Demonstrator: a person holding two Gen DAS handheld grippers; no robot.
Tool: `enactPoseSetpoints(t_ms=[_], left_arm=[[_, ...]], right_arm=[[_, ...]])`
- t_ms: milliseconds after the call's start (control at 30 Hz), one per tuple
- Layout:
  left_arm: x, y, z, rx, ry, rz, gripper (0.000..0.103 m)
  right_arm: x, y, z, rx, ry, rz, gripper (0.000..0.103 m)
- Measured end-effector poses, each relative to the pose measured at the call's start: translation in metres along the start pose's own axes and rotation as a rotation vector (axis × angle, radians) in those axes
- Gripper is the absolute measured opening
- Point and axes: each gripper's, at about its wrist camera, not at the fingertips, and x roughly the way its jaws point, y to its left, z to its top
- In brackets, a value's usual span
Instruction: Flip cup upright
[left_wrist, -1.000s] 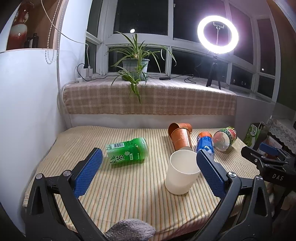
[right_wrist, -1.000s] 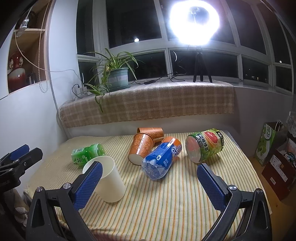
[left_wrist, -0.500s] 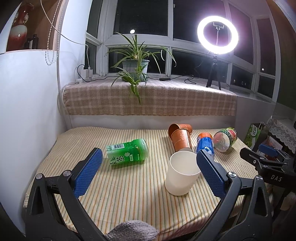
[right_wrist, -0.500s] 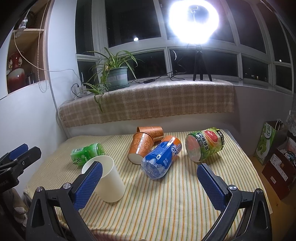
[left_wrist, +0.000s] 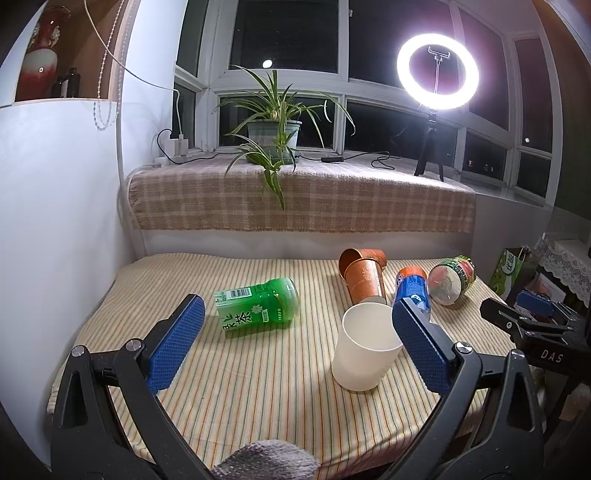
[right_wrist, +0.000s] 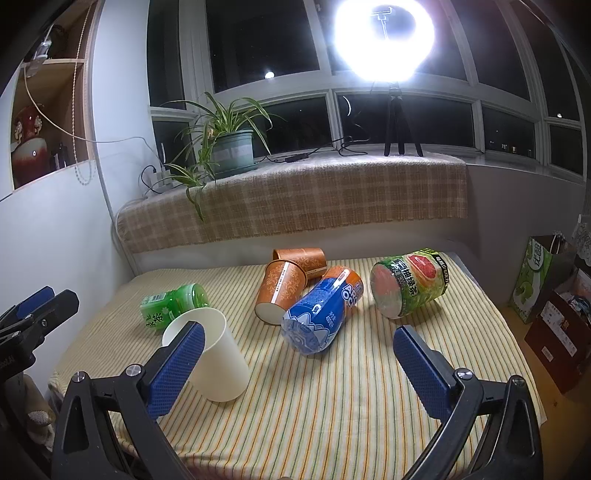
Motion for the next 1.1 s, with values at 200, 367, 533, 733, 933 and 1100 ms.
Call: enactPoseSetpoints(t_ms=[200,367,533,733,933,1100], left_arm=[[-0.0004,0.0026,0.0020,0.002,-0.002,0.002,0.103],[-0.0008,0.0026,0.0023,0.004,-0.002,0.003,0.103],[-0.0009,0.0014,0.0009,0.002,-0.003,0.003,0.103],[-0.0010,0.0024,0.0014,0.002,-0.003,0.005,0.103],[-0.0009,0.0025,0.0013,0.002,-0.004,0.003,0.103],[-0.0002,0.0031,0.0019,0.004,-0.003,0.005,0.103]], right_arm=[[0.0006,0.0002,-0.0003,0.006,0.005,0.002,0.103],[0.0015,0.0011,-0.0017,0.009,0.012,0.004,0.103],[0.0021,0.0006,-0.0013,0.009,0.012,0.004,0.103],[0.0036,0.0007,-0.0016,0.007,0.022,0.008,0.103],[0.0042,0.0006,-0.0013,0.007,0.024,0.010,0.103],[0.0044,0.0007,-0.0013,0.008,0.025,0.011,0.103]])
